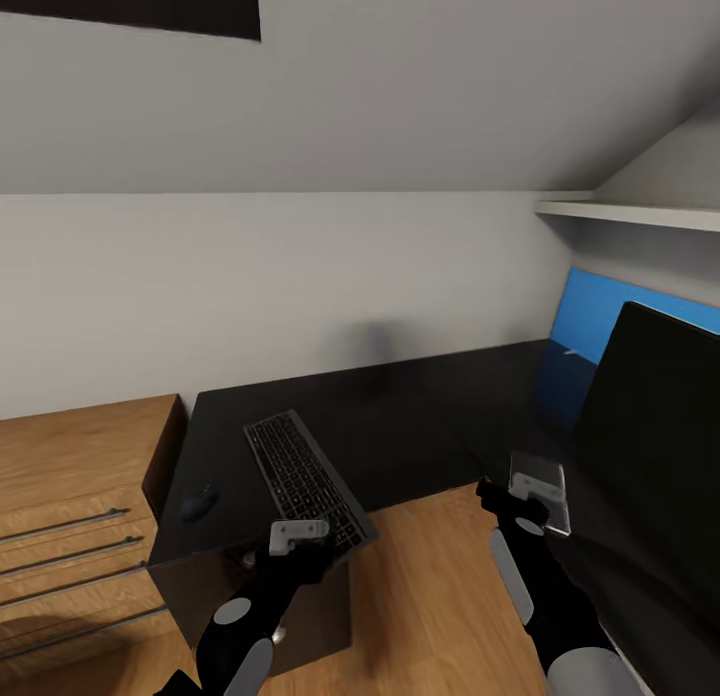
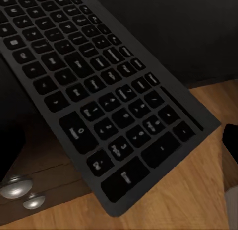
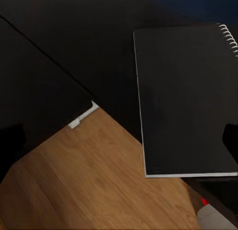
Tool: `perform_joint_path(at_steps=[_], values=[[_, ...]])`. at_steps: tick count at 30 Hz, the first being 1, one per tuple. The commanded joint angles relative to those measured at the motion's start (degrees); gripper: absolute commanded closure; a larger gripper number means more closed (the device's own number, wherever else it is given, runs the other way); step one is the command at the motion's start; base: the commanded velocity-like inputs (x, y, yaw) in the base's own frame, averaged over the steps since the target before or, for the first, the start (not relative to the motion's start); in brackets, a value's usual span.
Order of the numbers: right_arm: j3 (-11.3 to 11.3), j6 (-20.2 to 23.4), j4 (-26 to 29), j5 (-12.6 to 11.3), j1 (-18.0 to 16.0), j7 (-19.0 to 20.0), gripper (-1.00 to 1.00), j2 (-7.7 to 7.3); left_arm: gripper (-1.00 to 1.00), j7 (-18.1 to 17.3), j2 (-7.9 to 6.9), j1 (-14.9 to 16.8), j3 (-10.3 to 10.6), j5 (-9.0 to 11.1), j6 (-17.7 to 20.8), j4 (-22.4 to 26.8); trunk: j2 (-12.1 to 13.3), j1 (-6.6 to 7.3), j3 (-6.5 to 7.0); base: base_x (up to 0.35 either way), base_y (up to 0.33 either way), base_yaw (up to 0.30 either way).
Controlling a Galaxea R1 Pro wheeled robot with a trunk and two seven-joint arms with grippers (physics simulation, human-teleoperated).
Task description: In the bedroom, organize the workspace by keeping the computer under the desk, ensuring the monitor is on the desk, placing the keyboard on the desk next to the monitor, placing the mouse on the desk next to the keyboard, moving the folder from the swivel chair onto the desk next to the mouse, stacking the notebook on top of the folder with the pen on top of the notebook, and positioning the swivel chair next to the desk.
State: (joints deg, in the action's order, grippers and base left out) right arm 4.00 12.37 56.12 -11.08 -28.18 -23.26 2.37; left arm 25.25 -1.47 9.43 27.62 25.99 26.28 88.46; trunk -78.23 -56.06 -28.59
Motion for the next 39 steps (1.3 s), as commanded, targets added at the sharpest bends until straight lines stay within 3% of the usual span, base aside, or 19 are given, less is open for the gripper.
perform_joint_path(at_steps=[1,14,15,19,32,39], values=[[0.0,0.2,0.1,-0.4,0.0,-0.2,-1.0,0.02,-1.0,0.6,-0.07,0.1,0.2,0.6,0.1,0.1,0.0,-0.03,-0.06,0.259,0.0,0.0],[0.1,-2.4,-0.2,0.3,0.0,-0.1,-1.0,-0.49,-1.0,0.6,-0.19,0.1,0.2,0.6,0.0,0.1,0.0,-0.03,-0.06,0.142,0.0,0.0],[0.1,-3.5,-0.5,0.4,0.0,-0.2,-1.0,-1.33,-1.0,0.6,-0.19,0.1,0.2,0.6,0.0,0.0,0.0,-0.03,-0.06,0.051,0.0,0.0],[0.2,-3.8,-0.8,0.4,0.0,-0.2,-1.0,-2.34,-1.0,0.6,-0.19,0.1,0.2,0.6,0.1,0.0,0.0,-0.03,-0.06,0.026,0.0,0.0],[0.8,-5.7,-5.6,-0.2,-0.1,-0.2,-1.0,-8.95,-1.0,0.6,-0.2,0.1,0.2,0.6,0.1,0.0,0.0,-0.03,-0.06,0.002,0.0,0.0],[0.9,-5.8,-5.9,-0.4,-0.1,0.0,-1.0,-9.7,-1.0,0.6,-0.2,0.1,0.2,0.6,0.1,0.0,0.0,-0.03,-0.06,0.0,0.0,0.0]])
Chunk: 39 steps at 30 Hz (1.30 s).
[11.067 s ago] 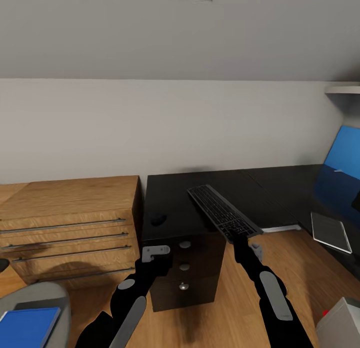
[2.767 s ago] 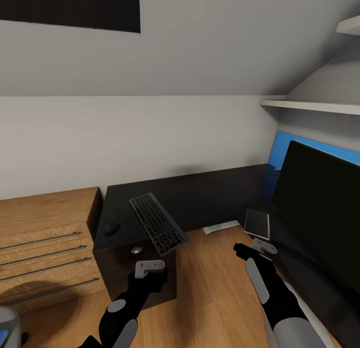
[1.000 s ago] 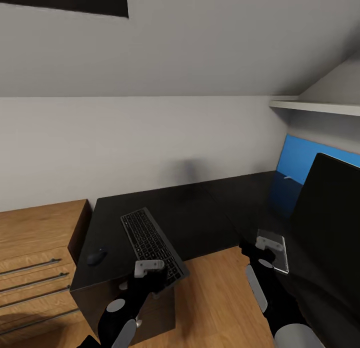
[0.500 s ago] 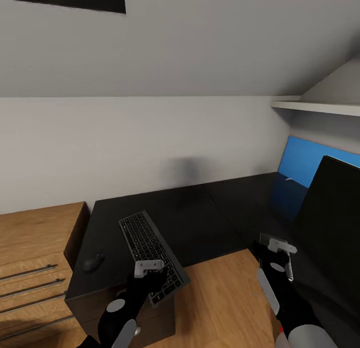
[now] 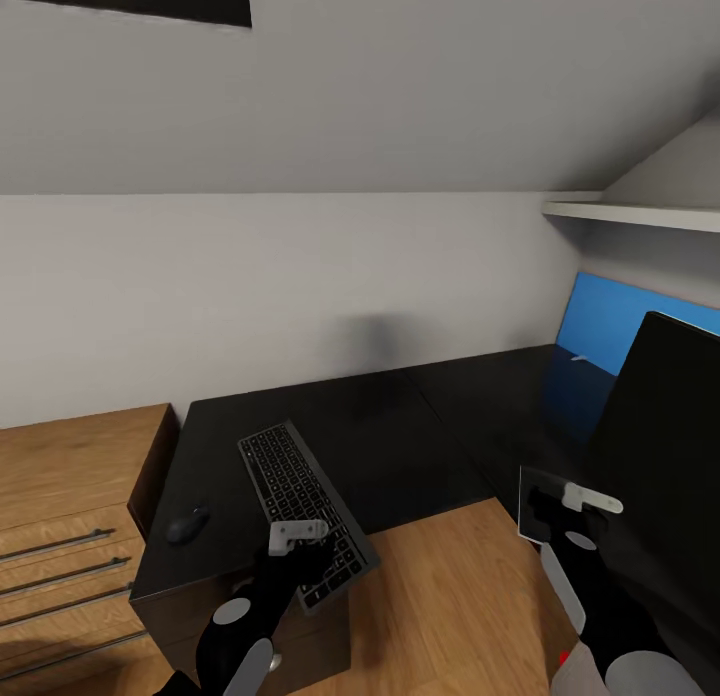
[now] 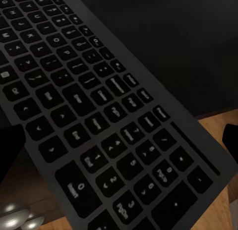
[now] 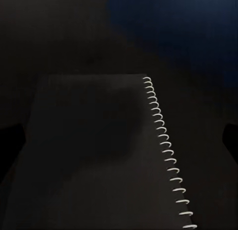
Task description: In the bedroom, organize the workspace by keeping the computer under the desk, ensuring the monitor is on the desk, placing the keyboard on the desk next to the monitor, placing the mouse on the desk next to the keyboard, moving the folder from the swivel chair onto the desk next to the mouse, stacking the notebook on top of the folder with the pen on top of the notebook, and positioning the swivel chair next to the desk.
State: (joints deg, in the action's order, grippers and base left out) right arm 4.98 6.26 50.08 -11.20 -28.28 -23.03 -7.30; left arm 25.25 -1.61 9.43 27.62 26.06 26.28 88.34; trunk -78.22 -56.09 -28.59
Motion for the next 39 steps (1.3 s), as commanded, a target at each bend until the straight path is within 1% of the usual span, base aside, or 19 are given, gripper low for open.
perform_joint_path(at_steps=[1,9,12,17,23,39], values=[[-0.1,0.3,0.1,-0.3,0.0,-0.2,-1.0,-0.04,-1.0,0.6,-0.06,0.0,0.2,0.6,0.1,0.1,0.0,0.0,-0.06,0.0,0.0,0.0],[-0.1,0.3,0.0,-0.5,0.0,-0.1,-1.0,0.07,-1.0,0.6,-0.06,0.1,0.2,0.6,0.1,0.1,0.0,0.0,-0.06,0.0,0.0,0.0],[-0.2,0.4,0.0,-0.9,0.0,-0.1,-1.0,0.09,-1.0,0.6,-0.06,0.1,0.2,0.6,0.1,0.1,0.0,0.0,-0.06,0.0,0.0,0.0],[-0.2,0.5,0.0,-3.3,0.0,0.0,-1.0,0.04,-1.0,0.6,-0.06,0.1,0.2,0.6,0.1,0.1,0.0,0.0,-0.06,0.0,0.0,0.0],[-0.2,0.6,0.0,-4.7,0.0,0.0,-1.0,0.01,-1.0,0.6,-0.06,0.1,0.2,0.6,0.1,0.1,0.0,0.0,-0.06,0.0,0.0,0.0],[-0.2,0.7,0.0,-5.0,0.0,-0.1,-1.0,0.01,-1.0,0.6,-0.06,0.0,0.2,0.6,0.1,0.1,0.0,0.0,-0.06,0.0,0.0,0.0]])
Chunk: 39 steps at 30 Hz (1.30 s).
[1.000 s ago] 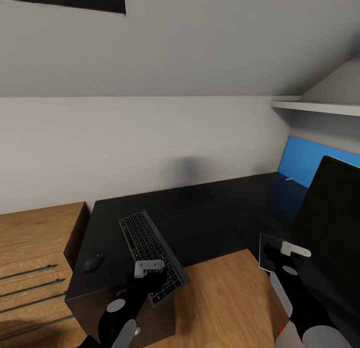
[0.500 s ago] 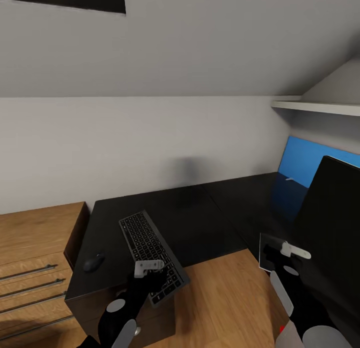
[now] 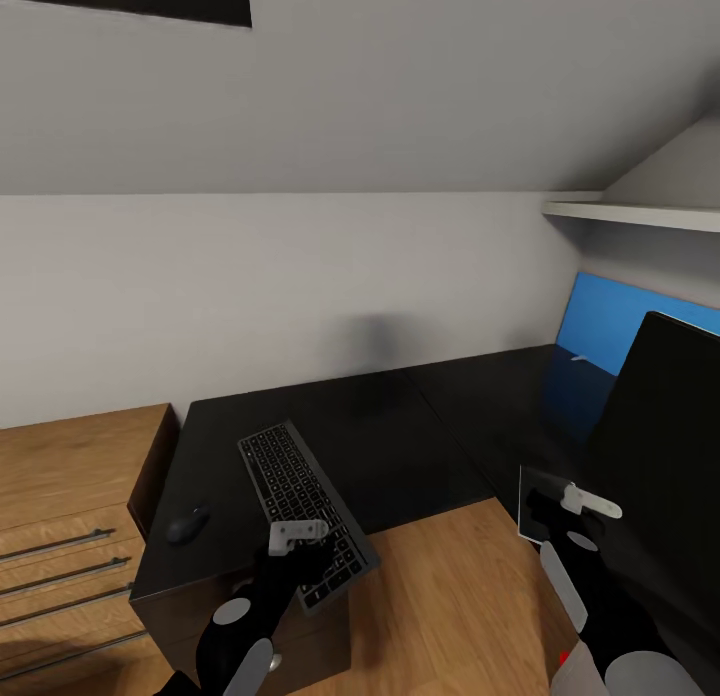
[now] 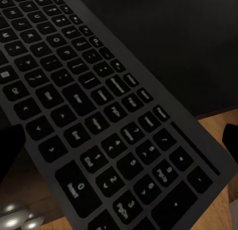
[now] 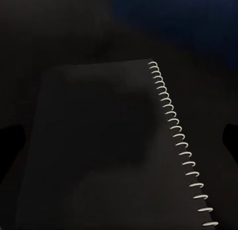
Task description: In the bedroom, organize the workspace by keeping the computer under the desk, ensuring the monitor is on the desk, placing the keyboard on the desk next to the monitor, placing the mouse on the desk next to the keyboard, moving the folder from the swivel chair onto the desk next to the mouse, stacking the notebook on top of the folder with the pen on top of the notebook, and positioning the swivel chair next to the desk.
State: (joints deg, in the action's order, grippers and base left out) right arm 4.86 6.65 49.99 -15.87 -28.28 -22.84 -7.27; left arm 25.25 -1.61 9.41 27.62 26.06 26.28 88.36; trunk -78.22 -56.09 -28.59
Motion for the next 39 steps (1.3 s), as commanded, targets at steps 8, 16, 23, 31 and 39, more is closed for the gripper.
perform_joint_path(at_steps=[8,16,23,31,39], values=[[0.0,0.3,0.1,-0.3,0.0,-0.4,-1.0,-0.02,-1.0,0.6,-0.03,0.1,0.2,0.6,0.0,0.3,0.0,0.0,-0.06,0.0,0.0,0.0],[0.1,0.4,0.9,-0.3,0.0,-0.4,-1.0,-0.02,-1.0,0.5,0.08,0.1,0.1,0.7,-0.1,1.3,-0.8,-0.44,-0.42,0.0,0.0,0.0],[0.5,2.2,1.2,-0.3,0.0,-0.5,-1.0,-0.02,-1.0,0.5,0.11,0.1,0.1,1.1,-0.1,1.4,-3.6,-1.98,-1.68,0.0,0.0,0.0],[1.1,2.8,1.4,-0.3,0.0,-0.5,-1.0,-0.02,-1.0,0.5,0.12,0.1,0.1,1.2,-0.1,1.4,-6.9,-3.73,-3.11,0.0,0.0,0.0],[1.2,2.9,1.3,-0.3,0.0,-0.5,-1.0,-0.02,-1.0,0.5,0.07,0.1,0.1,1.2,-0.1,1.6,-6.9,-3.73,-3.11,0.0,0.0,0.0]])
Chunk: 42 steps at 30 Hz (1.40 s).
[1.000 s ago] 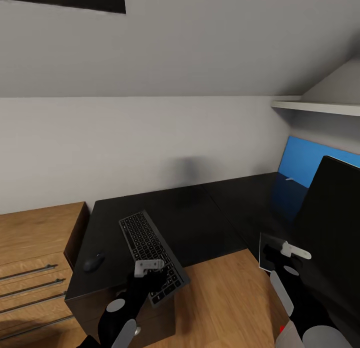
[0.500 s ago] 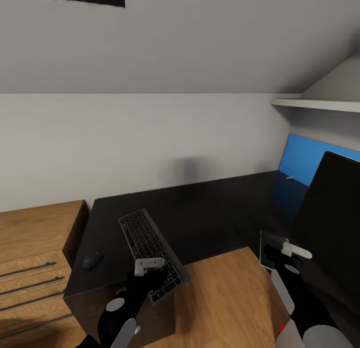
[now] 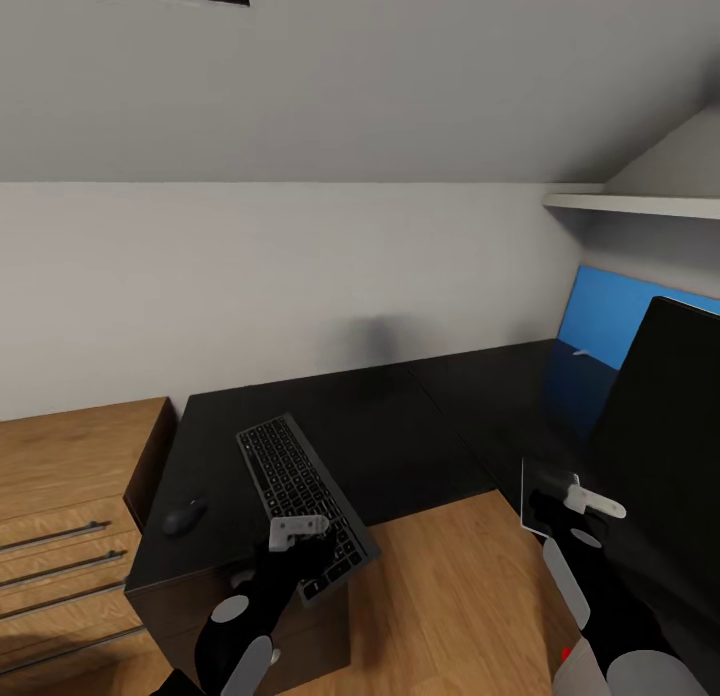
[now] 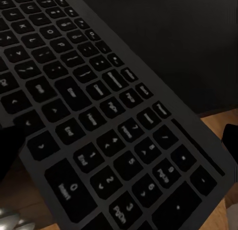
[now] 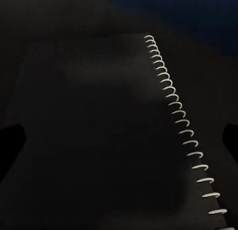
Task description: In the bedroom, organize the workspace by keeping the computer under the desk, ensuring the monitor is on the desk, placing the keyboard on the desk next to the monitor, placing the mouse on the desk next to the keyboard, moving the folder from the swivel chair onto the desk next to the mouse, stacking the notebook on top of the folder with the pen on top of the notebook, and positioning the swivel chair next to the desk.
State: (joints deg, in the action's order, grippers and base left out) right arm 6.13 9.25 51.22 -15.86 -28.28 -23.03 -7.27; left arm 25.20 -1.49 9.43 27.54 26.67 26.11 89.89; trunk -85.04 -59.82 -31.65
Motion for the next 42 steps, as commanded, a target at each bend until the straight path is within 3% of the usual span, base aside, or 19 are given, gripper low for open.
perform_joint_path(at_steps=[1,23,28,36,37,42], values=[[-0.1,0.3,0.1,-0.3,0.0,-0.3,-1.0,-0.02,-1.0,0.6,-0.06,0.1,0.1,0.6,0.1,0.3,0.0,0.0,-0.06,0.0,0.0,0.0],[-0.1,0.9,0.0,-1.3,0.0,-0.3,-1.0,-0.02,-1.0,0.5,-0.18,0.0,1.0,2.1,0.6,2.8,0.0,0.0,-0.06,0.0,0.0,0.0],[-0.1,0.9,0.0,-1.3,0.0,-0.3,-1.0,-0.02,-1.0,0.4,-0.67,0.0,3.9,3.3,0.7,2.8,0.0,0.0,-0.06,0.0,0.0,0.0],[-0.1,0.9,0.0,-1.3,0.0,-0.3,-1.0,-0.02,-1.0,0.3,-2.18,0.0,11.8,6.5,0.8,2.8,0.0,0.0,-0.06,0.0,0.0,0.0],[-0.1,0.9,0.0,-1.3,0.0,-0.3,-1.0,-0.02,-1.0,0.3,-2.37,0.0,15.6,7.4,0.8,2.8,0.0,0.0,-0.06,0.0,0.0,0.0],[-0.1,0.9,0.0,-1.3,0.0,-0.3,-1.0,-0.02,-1.0,0.3,-2.44,0.0,17.5,7.8,0.8,2.8,0.0,0.0,-0.06,0.0,0.0,0.0]])
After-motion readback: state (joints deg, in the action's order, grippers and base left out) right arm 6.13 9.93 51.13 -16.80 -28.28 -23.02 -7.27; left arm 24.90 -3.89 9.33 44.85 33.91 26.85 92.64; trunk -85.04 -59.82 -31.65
